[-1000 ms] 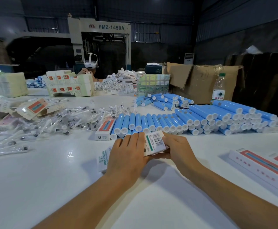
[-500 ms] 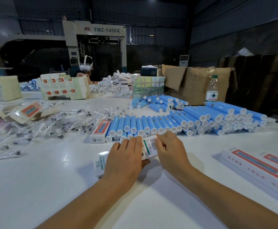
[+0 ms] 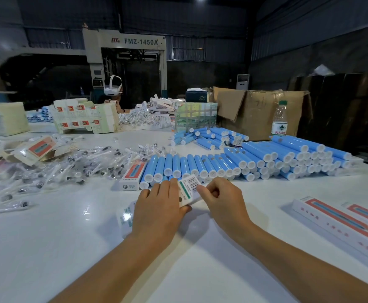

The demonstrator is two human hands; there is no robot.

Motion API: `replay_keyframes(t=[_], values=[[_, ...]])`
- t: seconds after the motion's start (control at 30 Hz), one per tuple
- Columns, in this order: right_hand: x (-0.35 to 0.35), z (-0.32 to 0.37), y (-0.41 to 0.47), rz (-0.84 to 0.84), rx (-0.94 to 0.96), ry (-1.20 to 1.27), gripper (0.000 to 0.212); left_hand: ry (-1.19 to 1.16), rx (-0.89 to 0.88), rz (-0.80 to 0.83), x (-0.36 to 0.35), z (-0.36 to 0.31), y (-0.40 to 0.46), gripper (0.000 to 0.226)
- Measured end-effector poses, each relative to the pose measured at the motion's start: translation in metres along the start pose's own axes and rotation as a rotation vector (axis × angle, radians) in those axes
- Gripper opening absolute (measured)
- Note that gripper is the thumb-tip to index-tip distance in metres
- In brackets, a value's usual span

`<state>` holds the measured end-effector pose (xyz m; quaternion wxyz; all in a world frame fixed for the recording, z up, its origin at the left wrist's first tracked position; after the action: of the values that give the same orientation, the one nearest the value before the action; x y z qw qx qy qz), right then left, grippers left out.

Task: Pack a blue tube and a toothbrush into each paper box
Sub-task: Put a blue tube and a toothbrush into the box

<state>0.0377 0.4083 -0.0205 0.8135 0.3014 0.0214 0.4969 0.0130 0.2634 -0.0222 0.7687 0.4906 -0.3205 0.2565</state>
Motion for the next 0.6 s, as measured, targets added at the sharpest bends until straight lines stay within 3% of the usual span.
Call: replay_keyframes(t=[0.27, 0.4, 0.53, 0.6], values=[[-0.011, 0.008, -0.010, 0.042, 0.102, -0.132, 0.038, 0.060, -0.024, 0.027, 0.003, -0.001, -0.002, 0.076], [-0.008, 0.012, -0.010, 0.026, 0.130, -0.052, 0.036, 0.026, -0.001, -0.001, 0.007, 0.002, -0.001, 0.074], [-0.002, 0.024, -0.010, 0.012, 0.170, 0.181, 0.024, -0.167, 0.124, -0.043, 0.015, 0.022, 0.004, 0.063], [-0.003, 0.032, -0.012, 0.038, 0.216, 0.213, 0.015, -0.492, 0.178, -0.123, 0.027, 0.035, 0.005, 0.050]])
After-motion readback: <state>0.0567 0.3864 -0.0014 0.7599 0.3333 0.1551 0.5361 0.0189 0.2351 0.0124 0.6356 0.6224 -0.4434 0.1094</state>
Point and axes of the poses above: each hand's wrist, its own y-axis towards the middle knuckle, its own x-axis out of the back of the hand, z = x × y, the point moved 9 cm from there along y, towards the middle knuckle, and after that the axes turned 14 degrees about y, right-handed, at the moved point
